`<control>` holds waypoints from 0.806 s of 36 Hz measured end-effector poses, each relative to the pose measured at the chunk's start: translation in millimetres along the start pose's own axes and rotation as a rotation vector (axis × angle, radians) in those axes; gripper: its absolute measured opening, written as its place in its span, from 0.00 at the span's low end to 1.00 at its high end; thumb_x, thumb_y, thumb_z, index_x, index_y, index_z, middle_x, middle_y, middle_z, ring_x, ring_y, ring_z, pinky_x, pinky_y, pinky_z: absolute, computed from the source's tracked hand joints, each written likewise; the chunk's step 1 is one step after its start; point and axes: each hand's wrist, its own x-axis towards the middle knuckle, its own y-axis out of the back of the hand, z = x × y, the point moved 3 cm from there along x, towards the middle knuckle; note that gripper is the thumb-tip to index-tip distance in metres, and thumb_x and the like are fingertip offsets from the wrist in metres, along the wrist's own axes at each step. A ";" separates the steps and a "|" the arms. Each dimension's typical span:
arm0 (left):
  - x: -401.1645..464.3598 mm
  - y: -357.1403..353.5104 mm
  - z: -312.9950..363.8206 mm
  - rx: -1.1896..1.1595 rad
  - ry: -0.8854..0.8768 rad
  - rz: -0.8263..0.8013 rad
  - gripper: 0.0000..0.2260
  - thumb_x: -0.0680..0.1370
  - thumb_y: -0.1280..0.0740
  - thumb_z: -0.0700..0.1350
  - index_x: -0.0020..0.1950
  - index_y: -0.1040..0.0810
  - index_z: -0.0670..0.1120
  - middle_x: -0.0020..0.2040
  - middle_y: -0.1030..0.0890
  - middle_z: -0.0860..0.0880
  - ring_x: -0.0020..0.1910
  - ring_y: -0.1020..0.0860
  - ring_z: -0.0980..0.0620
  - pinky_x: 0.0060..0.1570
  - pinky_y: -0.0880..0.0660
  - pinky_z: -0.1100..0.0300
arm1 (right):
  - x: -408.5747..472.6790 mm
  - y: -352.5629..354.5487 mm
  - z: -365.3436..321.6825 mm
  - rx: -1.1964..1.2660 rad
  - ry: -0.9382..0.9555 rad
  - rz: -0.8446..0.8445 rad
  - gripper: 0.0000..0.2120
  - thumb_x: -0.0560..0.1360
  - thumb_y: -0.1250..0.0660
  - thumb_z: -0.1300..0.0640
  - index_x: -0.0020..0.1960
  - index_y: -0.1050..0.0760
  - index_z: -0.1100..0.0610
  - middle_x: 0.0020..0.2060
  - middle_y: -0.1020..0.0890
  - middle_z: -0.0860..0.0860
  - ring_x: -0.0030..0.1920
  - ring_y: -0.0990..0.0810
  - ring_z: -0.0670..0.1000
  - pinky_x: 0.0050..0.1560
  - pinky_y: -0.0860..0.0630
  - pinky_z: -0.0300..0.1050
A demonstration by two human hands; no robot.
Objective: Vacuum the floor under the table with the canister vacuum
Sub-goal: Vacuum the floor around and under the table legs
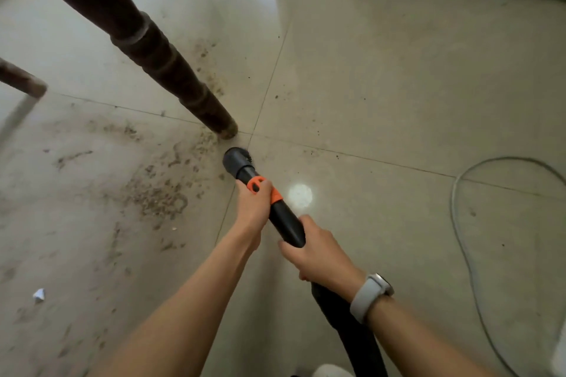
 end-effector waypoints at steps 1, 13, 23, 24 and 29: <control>0.5 4.0 -6.5 0.006 0.012 0.010 0.22 0.79 0.38 0.43 0.72 0.38 0.42 0.58 0.26 0.41 0.48 0.25 0.49 0.52 0.26 0.51 | 2.1 -2.9 1.8 -0.006 0.009 -0.026 0.11 0.73 0.36 0.49 0.51 0.34 0.52 0.38 0.21 0.53 0.33 0.18 0.56 0.36 0.20 0.50; -16.9 -69.8 -6.0 0.141 -0.093 -0.362 0.31 0.79 0.37 0.49 0.77 0.48 0.45 0.62 0.26 0.44 0.56 0.25 0.48 0.61 0.27 0.51 | -21.9 22.8 58.0 0.132 -0.117 0.374 0.08 0.71 0.32 0.51 0.43 0.31 0.52 0.31 0.22 0.53 0.27 0.21 0.56 0.31 0.22 0.53; -17.2 -83.2 -6.2 0.086 -0.122 -0.480 0.30 0.79 0.35 0.48 0.76 0.44 0.46 0.60 0.25 0.47 0.49 0.25 0.54 0.45 0.26 0.63 | -20.0 23.4 54.3 0.207 -0.130 0.403 0.07 0.72 0.33 0.55 0.44 0.32 0.53 0.32 0.22 0.53 0.26 0.21 0.53 0.27 0.24 0.45; -13.1 -73.2 -6.1 0.070 -0.124 -0.459 0.28 0.78 0.35 0.47 0.76 0.42 0.46 0.57 0.25 0.48 0.47 0.24 0.56 0.46 0.25 0.62 | -16.2 18.0 48.9 0.199 -0.120 0.367 0.07 0.73 0.33 0.55 0.45 0.32 0.54 0.33 0.23 0.53 0.26 0.21 0.54 0.27 0.24 0.45; 0.4 -19.7 -24.4 0.012 -0.067 -0.339 0.30 0.78 0.33 0.48 0.76 0.43 0.48 0.61 0.25 0.44 0.56 0.23 0.48 0.62 0.27 0.45 | -8.1 -10.9 29.7 0.112 -0.060 0.187 0.09 0.72 0.33 0.54 0.47 0.32 0.54 0.33 0.23 0.53 0.26 0.22 0.54 0.26 0.24 0.46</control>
